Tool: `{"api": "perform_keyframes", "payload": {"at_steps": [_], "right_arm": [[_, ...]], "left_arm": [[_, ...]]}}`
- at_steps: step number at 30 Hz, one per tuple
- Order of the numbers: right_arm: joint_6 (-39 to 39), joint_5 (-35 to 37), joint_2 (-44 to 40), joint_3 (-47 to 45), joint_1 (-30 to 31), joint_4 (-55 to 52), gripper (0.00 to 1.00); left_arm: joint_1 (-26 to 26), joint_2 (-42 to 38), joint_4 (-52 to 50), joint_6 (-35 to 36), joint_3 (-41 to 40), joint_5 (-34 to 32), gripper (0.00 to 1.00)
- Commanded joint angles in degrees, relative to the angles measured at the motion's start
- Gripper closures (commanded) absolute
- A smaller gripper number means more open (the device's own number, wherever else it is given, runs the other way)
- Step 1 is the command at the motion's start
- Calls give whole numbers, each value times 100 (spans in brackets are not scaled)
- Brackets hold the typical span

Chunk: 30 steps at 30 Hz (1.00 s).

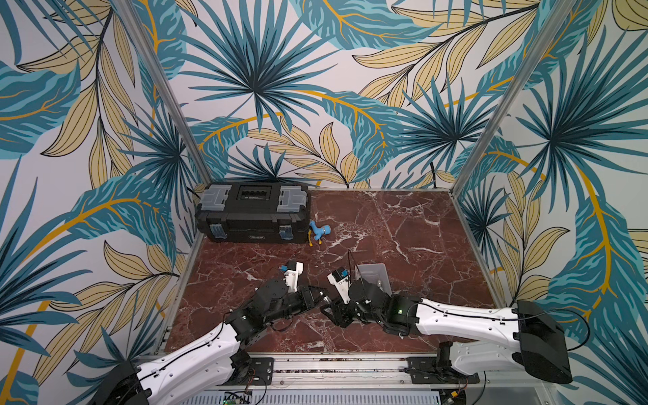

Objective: Put the socket on the desktop into the storage box
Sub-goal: Adjust the socket head.

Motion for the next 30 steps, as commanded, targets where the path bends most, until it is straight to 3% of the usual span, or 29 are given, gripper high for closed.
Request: {"api": "perform_keyframes", "payload": {"at_steps": [1, 9, 13, 24, 30], "right_arm": [[192, -270, -198, -126, -70, 523, 53], [263, -430, -280, -176, -165, 651, 70], [252, -436, -175, -163, -169, 563, 64], [321, -438, -298, -360, -171, 530, 68], [297, -258, -438, -373, -169, 391, 91]], "left_arm": [[39, -165, 388, -144, -299, 6, 100], [38, -196, 546, -239, -403, 69, 100], [48, -193, 582, -252, -412, 64, 100], [68, -166, 591, -261, -394, 51, 100], [71, -141, 482, -206, -377, 13, 100]]}}
